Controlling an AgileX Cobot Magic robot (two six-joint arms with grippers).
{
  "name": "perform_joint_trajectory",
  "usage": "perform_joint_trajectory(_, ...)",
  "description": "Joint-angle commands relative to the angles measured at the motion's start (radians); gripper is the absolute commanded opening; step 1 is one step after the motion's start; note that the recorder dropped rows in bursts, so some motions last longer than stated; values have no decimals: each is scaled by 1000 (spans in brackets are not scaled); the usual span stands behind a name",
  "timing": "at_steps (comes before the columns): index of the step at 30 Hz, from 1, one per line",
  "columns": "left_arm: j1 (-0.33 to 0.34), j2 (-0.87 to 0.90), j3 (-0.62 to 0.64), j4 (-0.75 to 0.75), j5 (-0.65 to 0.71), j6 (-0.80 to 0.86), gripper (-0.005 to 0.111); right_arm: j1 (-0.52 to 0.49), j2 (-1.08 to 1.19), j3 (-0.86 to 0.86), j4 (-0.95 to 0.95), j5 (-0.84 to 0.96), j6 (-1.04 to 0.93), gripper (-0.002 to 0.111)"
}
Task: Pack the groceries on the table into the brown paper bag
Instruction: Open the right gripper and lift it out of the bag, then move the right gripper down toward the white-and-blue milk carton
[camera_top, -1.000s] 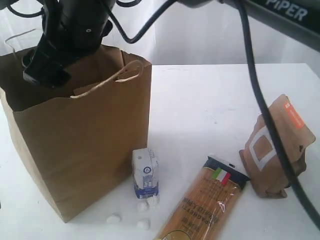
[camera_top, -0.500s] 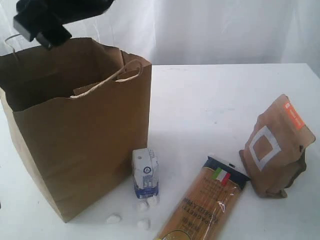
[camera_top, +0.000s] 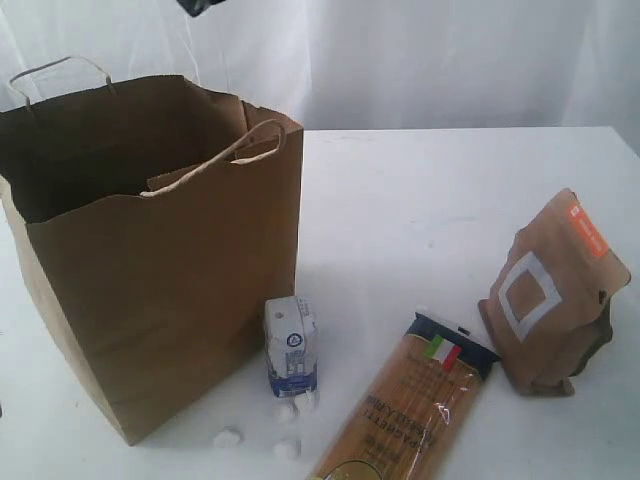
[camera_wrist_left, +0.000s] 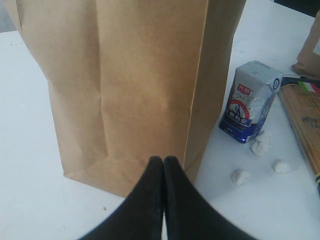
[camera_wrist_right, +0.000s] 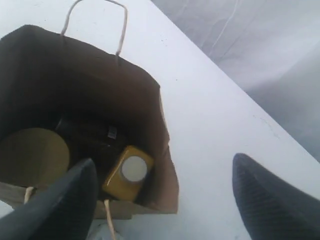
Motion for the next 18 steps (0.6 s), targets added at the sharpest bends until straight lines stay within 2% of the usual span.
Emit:
perform_joint_trajectory(1, 2, -5, 3, -1, -4, -5, 0, 0, -137, 111, -97, 2, 79, 69)
perform_joint_trajectory(5, 2, -5, 3, -1, -4, -5, 0, 0, -247, 245, -173, 2, 160, 69)
perform_joint_trajectory(11, 2, -5, 3, -1, -4, -5, 0, 0, -394, 436, -175, -12, 255, 69)
perform_joint_trajectory(18, 2, -5, 3, -1, -4, -5, 0, 0, -616, 773, -188, -42, 457, 69)
